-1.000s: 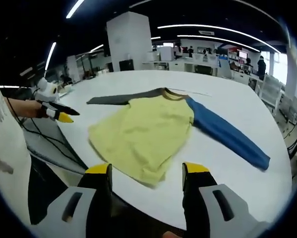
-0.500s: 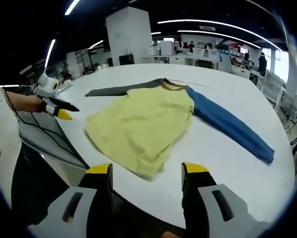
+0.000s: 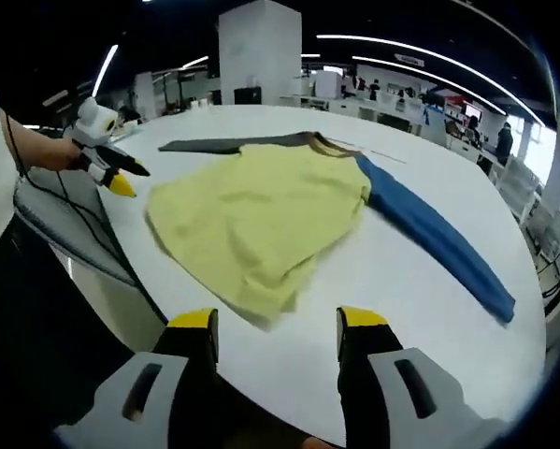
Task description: Fold the garment on the visible template until the final outline fits inside the template.
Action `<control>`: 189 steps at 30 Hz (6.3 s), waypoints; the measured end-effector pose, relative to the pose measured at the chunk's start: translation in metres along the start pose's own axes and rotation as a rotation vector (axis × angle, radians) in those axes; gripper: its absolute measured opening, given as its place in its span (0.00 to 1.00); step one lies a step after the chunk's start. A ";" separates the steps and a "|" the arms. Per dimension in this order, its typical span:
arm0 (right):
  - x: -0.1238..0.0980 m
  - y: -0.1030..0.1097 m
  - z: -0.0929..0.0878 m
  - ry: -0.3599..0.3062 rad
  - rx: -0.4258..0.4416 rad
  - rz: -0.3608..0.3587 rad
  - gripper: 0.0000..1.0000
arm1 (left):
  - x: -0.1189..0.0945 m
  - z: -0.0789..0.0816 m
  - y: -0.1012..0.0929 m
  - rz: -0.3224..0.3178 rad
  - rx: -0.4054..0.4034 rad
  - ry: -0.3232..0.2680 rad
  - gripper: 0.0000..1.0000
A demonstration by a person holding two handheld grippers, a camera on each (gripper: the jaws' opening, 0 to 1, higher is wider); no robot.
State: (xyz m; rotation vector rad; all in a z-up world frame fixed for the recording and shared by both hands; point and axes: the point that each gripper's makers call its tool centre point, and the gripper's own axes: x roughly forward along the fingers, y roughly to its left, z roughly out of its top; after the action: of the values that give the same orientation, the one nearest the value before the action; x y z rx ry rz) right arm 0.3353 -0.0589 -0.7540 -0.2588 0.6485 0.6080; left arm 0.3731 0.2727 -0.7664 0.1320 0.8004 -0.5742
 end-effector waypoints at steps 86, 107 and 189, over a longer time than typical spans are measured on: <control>-0.029 -0.002 0.006 0.006 0.279 -0.022 0.01 | -0.038 0.000 -0.017 0.037 -0.453 -0.011 0.00; -0.016 0.030 -0.041 0.145 0.309 0.041 0.01 | -0.033 -0.043 -0.028 0.042 -0.397 0.149 0.00; -0.043 -0.004 0.013 -0.159 0.272 -0.091 0.72 | -0.051 -0.010 -0.012 0.081 -0.345 -0.091 0.74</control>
State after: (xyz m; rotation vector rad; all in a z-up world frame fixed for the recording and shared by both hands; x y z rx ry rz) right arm 0.3171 -0.0760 -0.7167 0.0139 0.5554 0.4415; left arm 0.3325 0.2883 -0.7365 -0.1768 0.7900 -0.3565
